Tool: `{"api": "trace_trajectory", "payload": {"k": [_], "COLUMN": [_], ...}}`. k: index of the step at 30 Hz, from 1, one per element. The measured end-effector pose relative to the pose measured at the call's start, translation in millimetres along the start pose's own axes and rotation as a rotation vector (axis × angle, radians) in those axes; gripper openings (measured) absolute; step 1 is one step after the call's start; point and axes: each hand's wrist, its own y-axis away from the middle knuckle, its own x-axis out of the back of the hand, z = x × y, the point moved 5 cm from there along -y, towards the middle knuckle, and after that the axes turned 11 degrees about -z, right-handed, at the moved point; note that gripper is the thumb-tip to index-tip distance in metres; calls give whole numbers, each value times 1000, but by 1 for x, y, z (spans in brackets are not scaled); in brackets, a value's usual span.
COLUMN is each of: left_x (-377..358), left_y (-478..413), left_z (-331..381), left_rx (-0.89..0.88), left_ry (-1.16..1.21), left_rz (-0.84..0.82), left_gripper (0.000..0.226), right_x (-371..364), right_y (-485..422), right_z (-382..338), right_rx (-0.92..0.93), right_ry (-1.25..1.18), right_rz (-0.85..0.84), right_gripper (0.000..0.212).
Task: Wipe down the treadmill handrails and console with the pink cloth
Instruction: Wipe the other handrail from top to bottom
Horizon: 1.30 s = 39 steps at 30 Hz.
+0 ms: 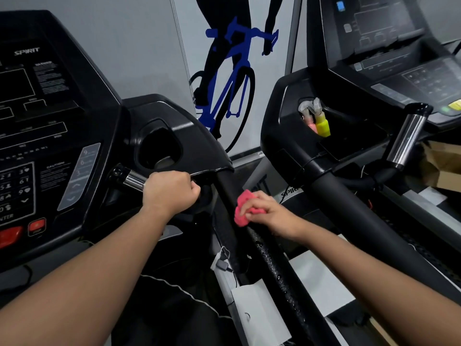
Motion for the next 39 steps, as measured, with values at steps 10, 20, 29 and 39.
{"api": "trace_trajectory", "payload": {"k": [10, 20, 29, 39], "left_x": [1, 2, 3, -1], "left_y": [-1, 1, 1, -1], "left_z": [0, 1, 1, 0], "left_rx": [1, -12, -7, -16], "left_ry": [-33, -30, -33, -40], "left_rz": [-9, 11, 15, -11], "left_gripper": [32, 33, 34, 36], "right_x": [14, -10, 13, -15], "right_y": [-56, 8, -59, -33], "right_z": [1, -9, 7, 86], "right_rx": [-105, 57, -73, -452], "right_ry": [-2, 221, 59, -1047], "right_rz": [196, 33, 217, 302], "right_gripper": [25, 11, 17, 31]}}
